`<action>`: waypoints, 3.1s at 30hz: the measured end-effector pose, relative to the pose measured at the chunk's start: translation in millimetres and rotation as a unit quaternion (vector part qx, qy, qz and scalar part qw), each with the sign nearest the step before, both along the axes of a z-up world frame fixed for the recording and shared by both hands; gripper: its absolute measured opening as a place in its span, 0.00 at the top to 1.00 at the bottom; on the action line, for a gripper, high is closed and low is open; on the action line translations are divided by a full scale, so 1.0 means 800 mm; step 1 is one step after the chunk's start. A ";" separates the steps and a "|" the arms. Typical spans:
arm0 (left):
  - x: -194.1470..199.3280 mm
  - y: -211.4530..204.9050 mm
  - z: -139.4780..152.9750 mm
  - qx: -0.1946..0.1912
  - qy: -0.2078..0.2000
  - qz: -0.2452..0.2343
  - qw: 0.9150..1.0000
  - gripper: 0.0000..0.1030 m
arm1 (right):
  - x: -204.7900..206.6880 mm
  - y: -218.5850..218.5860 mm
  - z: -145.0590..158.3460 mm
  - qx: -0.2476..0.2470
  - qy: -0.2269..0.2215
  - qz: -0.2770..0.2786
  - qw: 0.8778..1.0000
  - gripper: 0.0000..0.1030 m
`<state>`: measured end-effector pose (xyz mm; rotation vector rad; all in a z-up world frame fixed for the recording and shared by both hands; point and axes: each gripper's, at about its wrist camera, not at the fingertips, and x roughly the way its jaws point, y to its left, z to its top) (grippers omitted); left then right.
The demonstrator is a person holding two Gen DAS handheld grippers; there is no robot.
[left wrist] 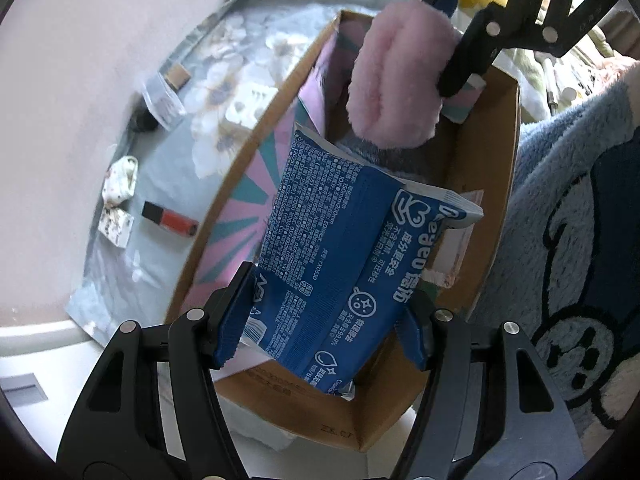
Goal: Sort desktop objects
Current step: 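Carry tissue pack and pink sock into the box and release both, then move left gripper to clear ring while right gripper reaches white earphone case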
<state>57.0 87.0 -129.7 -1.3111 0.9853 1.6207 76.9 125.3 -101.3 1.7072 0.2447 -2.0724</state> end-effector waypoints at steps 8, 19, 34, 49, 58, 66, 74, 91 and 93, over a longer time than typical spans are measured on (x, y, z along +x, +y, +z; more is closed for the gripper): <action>0.002 -0.003 -0.010 -0.015 0.005 0.021 1.000 0.41 | 0.007 -0.005 -0.011 -0.002 -0.010 -0.007 1.000 0.79; 0.006 -0.003 -0.021 -0.018 -0.010 0.030 0.999 0.41 | 0.007 -0.006 -0.023 -0.017 -0.024 0.000 1.000 0.79; 0.007 0.005 0.018 0.027 0.050 0.045 0.997 0.00 | -0.012 0.003 -0.027 -0.018 -0.024 -0.036 0.999 0.14; -0.013 -0.010 0.059 0.084 0.039 0.083 0.992 0.00 | -0.017 0.004 -0.005 0.003 0.005 -0.050 0.999 0.14; -0.035 -0.039 0.085 0.123 0.036 0.127 0.984 0.01 | -0.017 0.013 0.026 0.014 0.030 -0.076 0.997 0.14; -0.082 -0.102 0.115 0.139 0.080 0.219 0.963 0.02 | -0.037 0.027 0.059 0.022 0.055 -0.124 0.991 0.14; -0.139 -0.169 0.106 0.131 0.093 0.307 0.938 0.02 | -0.082 0.048 0.056 0.038 0.048 -0.193 0.979 0.14; -0.239 -0.233 -0.115 0.019 -0.104 0.500 0.860 0.05 | -0.189 0.095 -0.070 0.021 -0.108 -0.339 0.934 0.14; -0.241 -0.239 -0.133 0.022 -0.110 0.519 0.848 0.07 | -0.196 0.098 -0.087 0.022 -0.123 -0.352 0.928 0.14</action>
